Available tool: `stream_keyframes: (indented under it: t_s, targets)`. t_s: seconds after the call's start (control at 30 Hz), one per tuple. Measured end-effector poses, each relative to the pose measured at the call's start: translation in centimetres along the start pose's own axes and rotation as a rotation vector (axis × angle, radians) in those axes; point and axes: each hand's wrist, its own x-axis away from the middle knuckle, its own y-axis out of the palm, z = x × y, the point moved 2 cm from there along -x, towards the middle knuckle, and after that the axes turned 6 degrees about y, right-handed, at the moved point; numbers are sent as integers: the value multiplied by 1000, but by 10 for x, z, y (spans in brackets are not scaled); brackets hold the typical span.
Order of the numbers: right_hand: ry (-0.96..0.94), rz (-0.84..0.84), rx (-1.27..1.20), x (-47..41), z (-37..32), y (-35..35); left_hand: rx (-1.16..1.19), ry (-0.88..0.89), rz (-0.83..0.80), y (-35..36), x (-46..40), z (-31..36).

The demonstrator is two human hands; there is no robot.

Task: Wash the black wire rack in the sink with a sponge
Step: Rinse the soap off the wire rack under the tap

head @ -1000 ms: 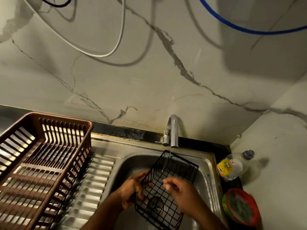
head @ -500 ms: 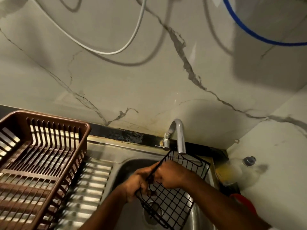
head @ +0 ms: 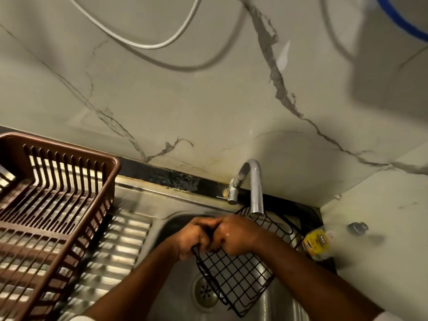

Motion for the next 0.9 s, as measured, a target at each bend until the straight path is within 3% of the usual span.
stream_keyframes:
  t_s: [0.07,0.13,0.23,0.33,0.4,0.5,0.6,0.67,0.77,0.9]
  targets:
    - [257,16,-185,7,42,2,39,18,-54,2,2,2]
    - [443,185,-280,21,77,2,51,-5,-74,4,1,-2]
    - [385,111,19,23,56,2,87,-2,-71,13,2,-4]
    - [114,47,235,20,10,3,70,2,-55,23,-1,-5]
    - [-18,48,226,17,-14,13,29,6,-29,24,0,-5]
    - [35,17,10,20,-1,5,39,24,-17,23,7,0]
    - [275,137,-126,27,50,-6,92,21,9,12,15,-1]
    - [344,148,-83,27,63,-4,76,38,-18,11,17,-1]
    - [278,91,162,22,35,1,89,27,-25,13,14,-6]
    - [31,76,233,21,-4,0,74,23,-4,14,9,-16]
